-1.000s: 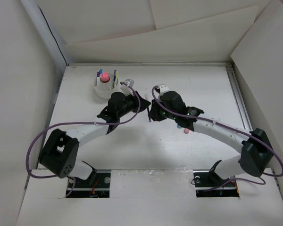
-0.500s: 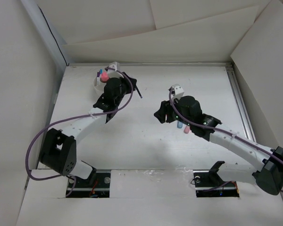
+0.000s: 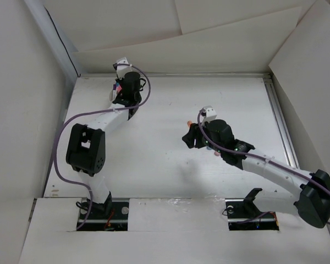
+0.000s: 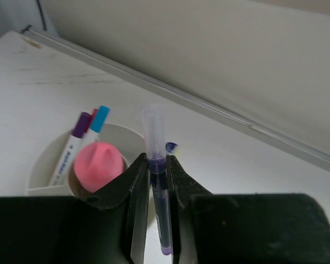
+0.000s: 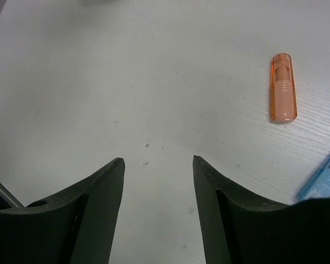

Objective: Sort the stationery into containers
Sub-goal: Place the pen at the corner of the board.

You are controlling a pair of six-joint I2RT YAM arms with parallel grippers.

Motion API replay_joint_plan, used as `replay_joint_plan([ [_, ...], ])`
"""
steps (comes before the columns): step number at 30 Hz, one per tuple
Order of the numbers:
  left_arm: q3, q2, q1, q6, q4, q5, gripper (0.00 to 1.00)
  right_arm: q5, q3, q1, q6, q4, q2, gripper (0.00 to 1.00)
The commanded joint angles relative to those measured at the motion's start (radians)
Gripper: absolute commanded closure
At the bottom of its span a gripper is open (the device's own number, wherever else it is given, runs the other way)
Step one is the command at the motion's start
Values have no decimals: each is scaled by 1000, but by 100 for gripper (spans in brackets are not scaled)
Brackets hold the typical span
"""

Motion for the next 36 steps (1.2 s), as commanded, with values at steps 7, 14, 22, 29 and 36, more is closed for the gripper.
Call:
replay_joint_plan([
  [7,133,97,19,235,30,-144,98,10,-6,-17,20,89,-34,41],
  [14,152,146,19,281,61,-163,96,10,-6,-27,20,89,-14,41],
  [22,119,155,19,260,84,-163,75,10,-6,-27,20,98,5,41],
  [29,119,146,19,226,53,-141,57,10,-6,-36,20,98,6,41],
  [36,109,42,19,158,33,-56,57,31,-6,-58,20,98,28,57],
])
